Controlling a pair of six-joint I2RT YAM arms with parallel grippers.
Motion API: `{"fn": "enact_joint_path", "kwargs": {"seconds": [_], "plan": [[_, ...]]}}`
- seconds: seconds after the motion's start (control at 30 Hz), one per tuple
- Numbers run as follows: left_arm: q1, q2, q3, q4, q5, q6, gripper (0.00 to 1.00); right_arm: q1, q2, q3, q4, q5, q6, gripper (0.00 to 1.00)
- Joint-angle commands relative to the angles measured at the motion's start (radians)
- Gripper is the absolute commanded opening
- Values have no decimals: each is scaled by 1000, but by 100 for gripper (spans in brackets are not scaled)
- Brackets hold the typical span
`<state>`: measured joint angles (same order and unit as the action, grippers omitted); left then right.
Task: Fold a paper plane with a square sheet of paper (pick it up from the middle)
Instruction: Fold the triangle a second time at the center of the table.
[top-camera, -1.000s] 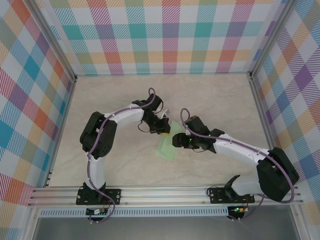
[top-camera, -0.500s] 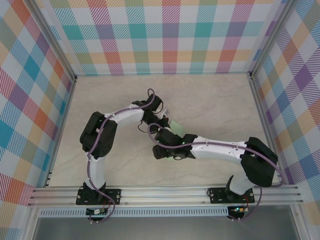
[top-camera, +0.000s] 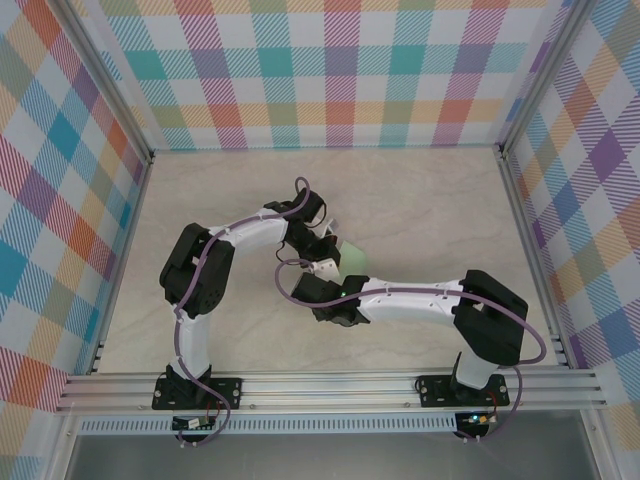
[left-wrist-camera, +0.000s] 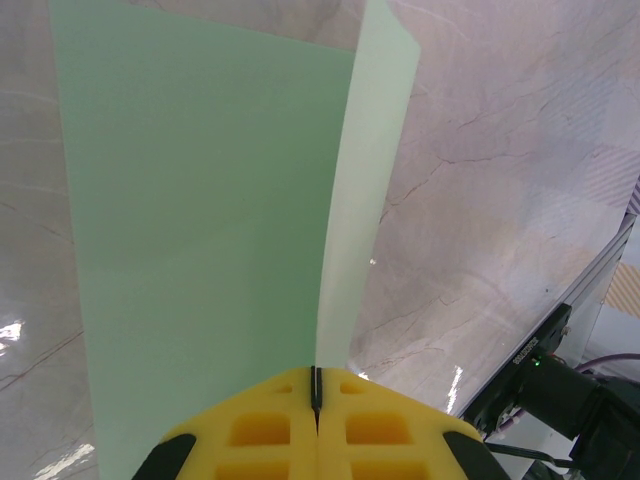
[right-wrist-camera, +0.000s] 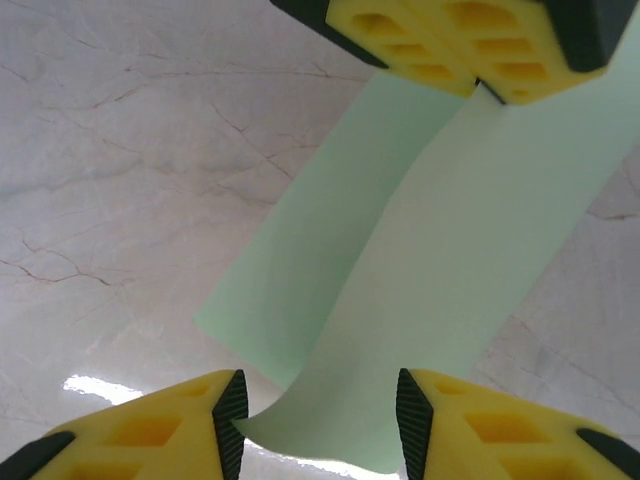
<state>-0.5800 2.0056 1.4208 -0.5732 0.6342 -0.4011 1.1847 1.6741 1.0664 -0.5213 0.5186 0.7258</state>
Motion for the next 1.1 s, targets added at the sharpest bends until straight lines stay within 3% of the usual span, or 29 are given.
{"fn": "enact_joint_path", "kwargs": {"seconds": [0.0,0.13,0.7,1.07], "plan": [[-1,5,-7,-11,-4,-5,0,8,-4,21,-26,40,9,41],[-1,4,-2,-16,-7,-4,0,9,-8,20,-32,40,10,34],[-1,16,16,-30,-13,-5,0,12,-38,1,-33,27,3,21],[-1,5,22,-46,-42,-8,2,12,-42,-4,-21,24,0,5]]}}
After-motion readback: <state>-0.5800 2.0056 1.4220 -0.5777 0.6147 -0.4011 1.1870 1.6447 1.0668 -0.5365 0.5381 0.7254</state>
